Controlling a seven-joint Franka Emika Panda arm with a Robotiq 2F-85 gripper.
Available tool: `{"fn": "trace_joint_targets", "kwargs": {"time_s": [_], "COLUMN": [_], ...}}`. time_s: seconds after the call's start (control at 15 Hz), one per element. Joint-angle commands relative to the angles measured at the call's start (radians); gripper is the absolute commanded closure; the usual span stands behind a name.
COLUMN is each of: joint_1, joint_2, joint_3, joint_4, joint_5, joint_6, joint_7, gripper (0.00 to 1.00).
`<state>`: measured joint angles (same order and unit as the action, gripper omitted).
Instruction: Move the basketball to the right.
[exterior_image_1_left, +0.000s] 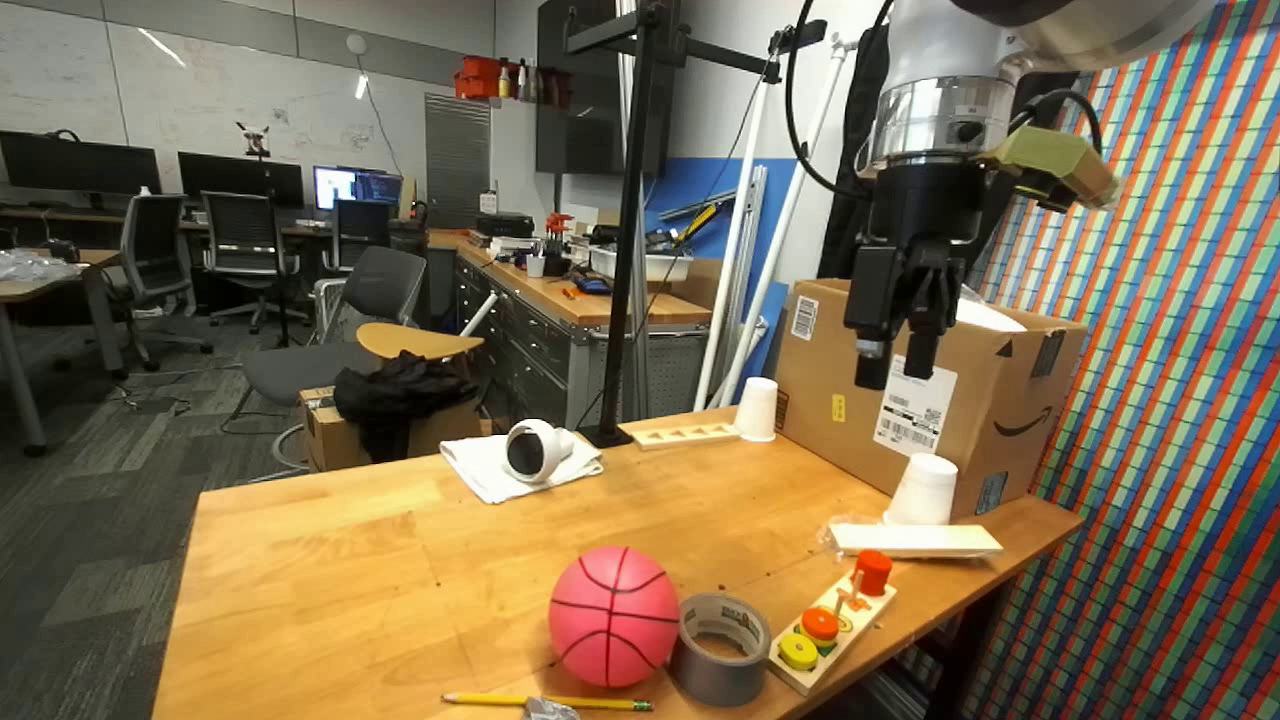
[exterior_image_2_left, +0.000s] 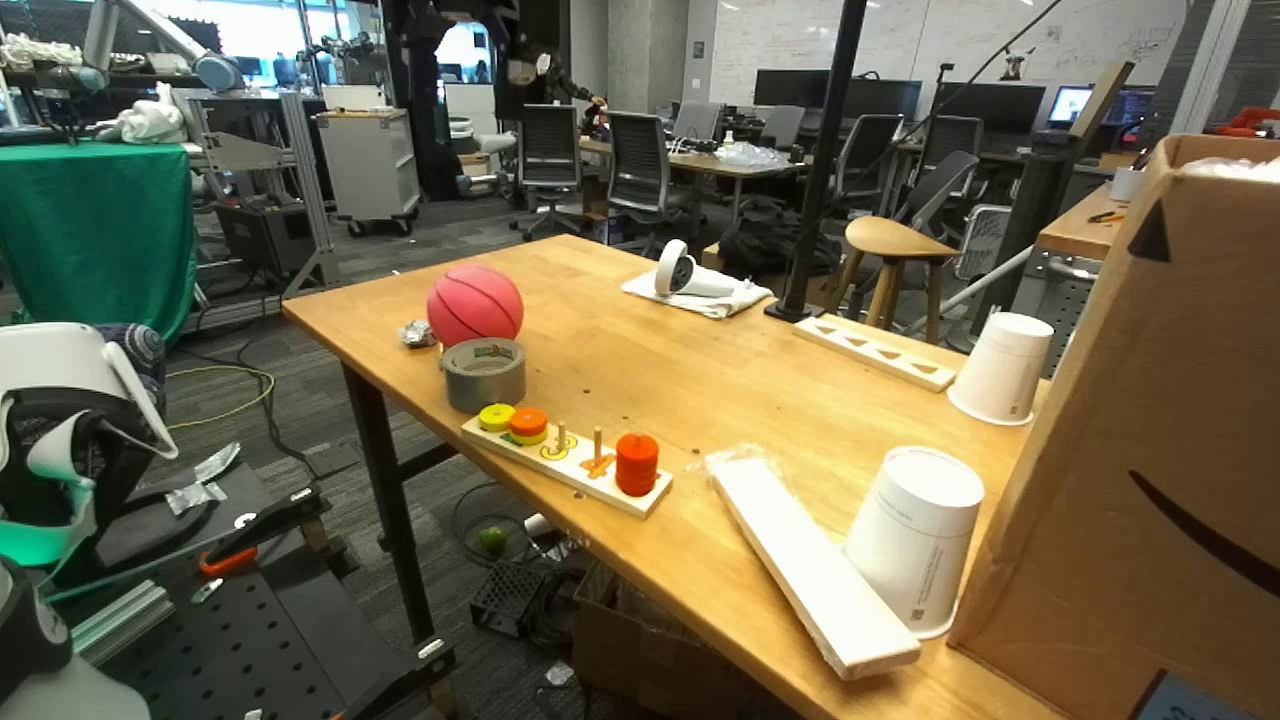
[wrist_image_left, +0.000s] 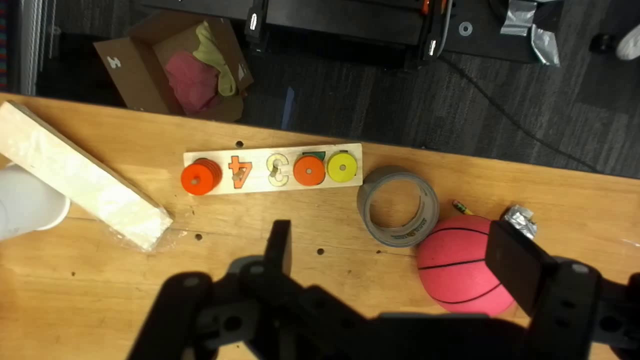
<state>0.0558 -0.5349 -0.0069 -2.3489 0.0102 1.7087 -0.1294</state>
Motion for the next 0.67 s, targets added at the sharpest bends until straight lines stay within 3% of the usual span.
{"fn": "trace_joint_targets", "kwargs": {"time_s": [0.0, 0.27, 0.6], "joint_1": [0.059, 0.147, 0.277], "joint_2": [-0.004, 0.011, 0.079], "joint_3": [0.009, 0.026, 0.053], "joint_4": [-0.033, -0.082, -0.129], "joint_5": [0.052, 0.130, 0.331], "joint_6": [0.083, 0.221, 0.383], "joint_7": [-0.089, -0.199, -0.329], "gripper": [0.00, 0.00, 0.00]}}
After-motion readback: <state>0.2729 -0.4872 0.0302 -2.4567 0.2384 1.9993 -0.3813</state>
